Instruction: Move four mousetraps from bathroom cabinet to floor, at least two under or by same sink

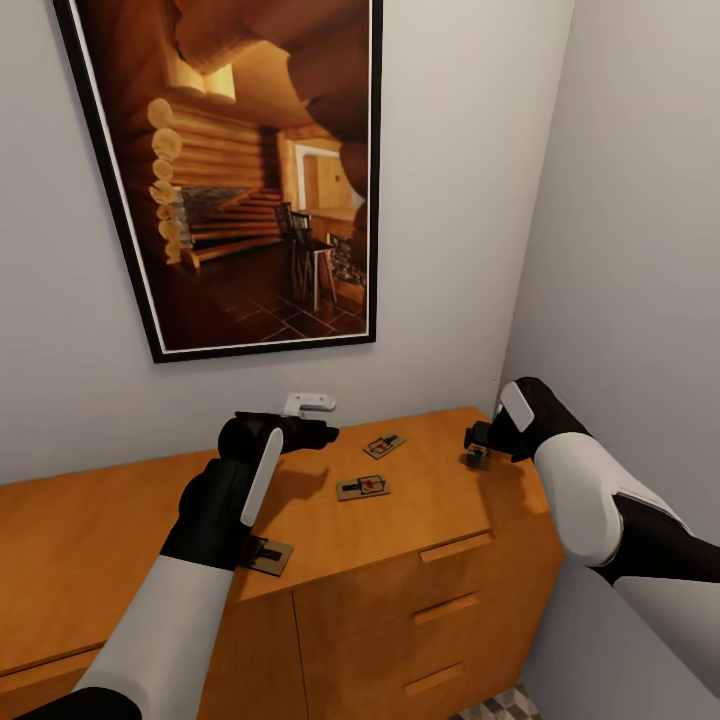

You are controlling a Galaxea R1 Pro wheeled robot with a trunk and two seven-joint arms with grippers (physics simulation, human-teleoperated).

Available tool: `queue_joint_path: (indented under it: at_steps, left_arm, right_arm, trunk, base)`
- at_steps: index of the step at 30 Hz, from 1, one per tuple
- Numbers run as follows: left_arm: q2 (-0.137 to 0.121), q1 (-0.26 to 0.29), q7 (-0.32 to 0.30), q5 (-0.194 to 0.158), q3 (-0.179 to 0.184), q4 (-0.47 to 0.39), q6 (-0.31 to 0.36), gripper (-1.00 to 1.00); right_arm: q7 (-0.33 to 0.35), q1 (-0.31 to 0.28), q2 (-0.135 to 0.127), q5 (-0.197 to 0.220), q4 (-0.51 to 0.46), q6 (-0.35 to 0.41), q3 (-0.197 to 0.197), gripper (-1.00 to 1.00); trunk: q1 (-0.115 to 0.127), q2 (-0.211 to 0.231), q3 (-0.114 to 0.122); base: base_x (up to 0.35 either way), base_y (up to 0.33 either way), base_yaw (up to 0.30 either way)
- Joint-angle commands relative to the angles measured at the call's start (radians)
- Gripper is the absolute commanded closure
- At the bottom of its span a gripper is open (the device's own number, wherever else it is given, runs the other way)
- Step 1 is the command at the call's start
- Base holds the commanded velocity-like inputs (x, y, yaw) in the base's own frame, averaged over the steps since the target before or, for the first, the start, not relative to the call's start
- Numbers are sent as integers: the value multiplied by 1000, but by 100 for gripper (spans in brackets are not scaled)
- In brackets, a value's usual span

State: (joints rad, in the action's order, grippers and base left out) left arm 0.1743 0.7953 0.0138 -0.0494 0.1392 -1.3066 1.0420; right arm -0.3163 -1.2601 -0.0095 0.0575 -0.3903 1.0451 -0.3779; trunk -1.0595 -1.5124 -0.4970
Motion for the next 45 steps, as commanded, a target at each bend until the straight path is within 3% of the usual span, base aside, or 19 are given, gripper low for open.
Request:
queue_joint_path:
  at_steps: [1,45]
  left_arm:
    - [0,1,2,-4,0,-1,4,-100]
    - [0,1,2,-4,0,-2,4,-100]
  right_arm:
    - [-8,-1,1,6,-1,2,-5,-100]
    - [-13,-1,8,5,2,2,-4,-100]
  trunk:
    - [0,-1,-1]
    - [0,-1,-1]
  base:
    - [0,0,0]
    - [0,0,0]
